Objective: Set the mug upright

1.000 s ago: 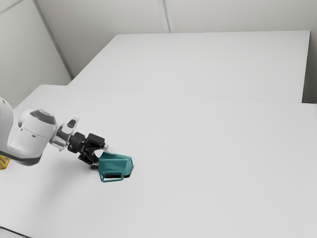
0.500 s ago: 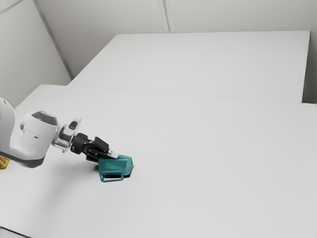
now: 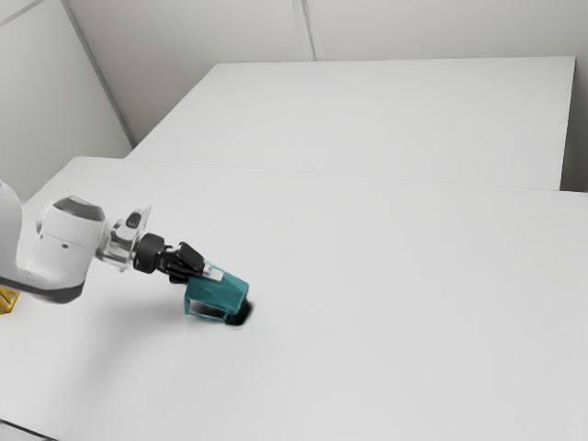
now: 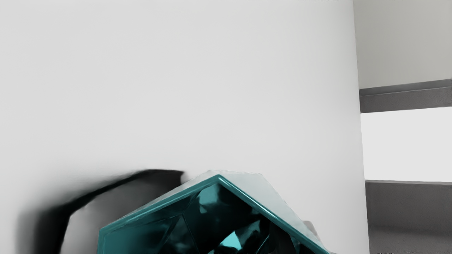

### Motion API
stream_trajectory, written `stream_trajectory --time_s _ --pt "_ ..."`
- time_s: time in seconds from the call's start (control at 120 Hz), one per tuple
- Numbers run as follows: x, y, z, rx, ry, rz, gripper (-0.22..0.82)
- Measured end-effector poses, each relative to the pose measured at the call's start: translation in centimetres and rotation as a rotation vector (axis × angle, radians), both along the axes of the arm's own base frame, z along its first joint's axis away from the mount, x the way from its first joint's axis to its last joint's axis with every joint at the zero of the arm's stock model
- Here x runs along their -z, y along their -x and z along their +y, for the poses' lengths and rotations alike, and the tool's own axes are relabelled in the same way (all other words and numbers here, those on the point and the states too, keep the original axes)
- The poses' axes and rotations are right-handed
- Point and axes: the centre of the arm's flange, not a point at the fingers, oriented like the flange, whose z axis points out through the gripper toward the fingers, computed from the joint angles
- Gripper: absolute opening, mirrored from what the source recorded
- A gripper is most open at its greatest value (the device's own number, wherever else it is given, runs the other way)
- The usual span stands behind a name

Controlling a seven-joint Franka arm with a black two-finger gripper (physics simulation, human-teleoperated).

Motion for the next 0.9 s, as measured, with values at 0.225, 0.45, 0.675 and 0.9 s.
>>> stream_trajectory --time_s 0.225,0.45,0.675,0.9 --pt "-8.3 -5.3 -1.4 0.177 -0.186 -0.158 -0.17" --pt "-12.2 -10.5 -8.9 0.617 -0.826 -0.206 -0.18" --pt "-8.2 -11.6 -9.1 0.574 -1.085 -0.177 -0.18" --pt "-5.8 -10.9 -8.8 0.41 -1.101 -0.138 -0.17"
